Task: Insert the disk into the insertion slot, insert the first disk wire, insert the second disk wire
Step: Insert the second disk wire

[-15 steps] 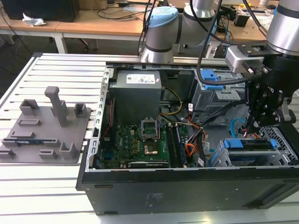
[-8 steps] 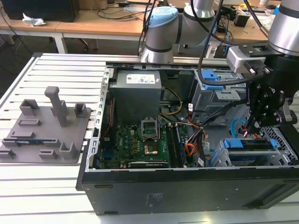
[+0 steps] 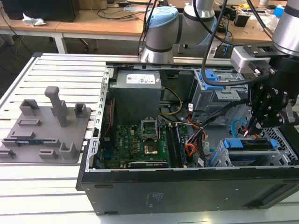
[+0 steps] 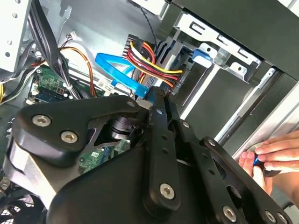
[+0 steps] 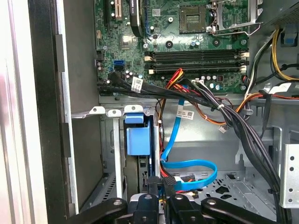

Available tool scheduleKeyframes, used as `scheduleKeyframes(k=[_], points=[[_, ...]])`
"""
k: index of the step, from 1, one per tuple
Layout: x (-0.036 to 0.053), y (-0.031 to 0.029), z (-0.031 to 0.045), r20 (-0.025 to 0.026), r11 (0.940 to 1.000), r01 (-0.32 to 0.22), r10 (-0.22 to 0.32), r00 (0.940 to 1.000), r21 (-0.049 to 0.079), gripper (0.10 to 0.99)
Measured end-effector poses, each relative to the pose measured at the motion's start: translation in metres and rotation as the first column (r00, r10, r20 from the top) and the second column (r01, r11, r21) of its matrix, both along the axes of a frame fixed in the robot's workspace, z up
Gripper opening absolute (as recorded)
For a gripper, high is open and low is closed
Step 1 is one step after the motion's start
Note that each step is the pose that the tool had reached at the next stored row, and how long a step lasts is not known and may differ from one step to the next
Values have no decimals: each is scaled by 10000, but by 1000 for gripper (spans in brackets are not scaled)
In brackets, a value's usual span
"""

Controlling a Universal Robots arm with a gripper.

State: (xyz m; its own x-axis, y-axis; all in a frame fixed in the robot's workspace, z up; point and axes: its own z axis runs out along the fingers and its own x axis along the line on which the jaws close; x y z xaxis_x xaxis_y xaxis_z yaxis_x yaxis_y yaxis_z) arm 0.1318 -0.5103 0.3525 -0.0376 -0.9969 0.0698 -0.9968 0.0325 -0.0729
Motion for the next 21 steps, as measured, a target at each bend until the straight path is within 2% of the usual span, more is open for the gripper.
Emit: scheduleKeyframes(k=[7, 10, 21], points=[[6, -51, -13, -81, 10000, 9, -9, 10000, 1, 161], [12, -68, -21, -83, 10000, 9, -9, 10000, 1, 161], [17, -75, -49, -83, 10000, 9, -9, 10000, 1, 161]])
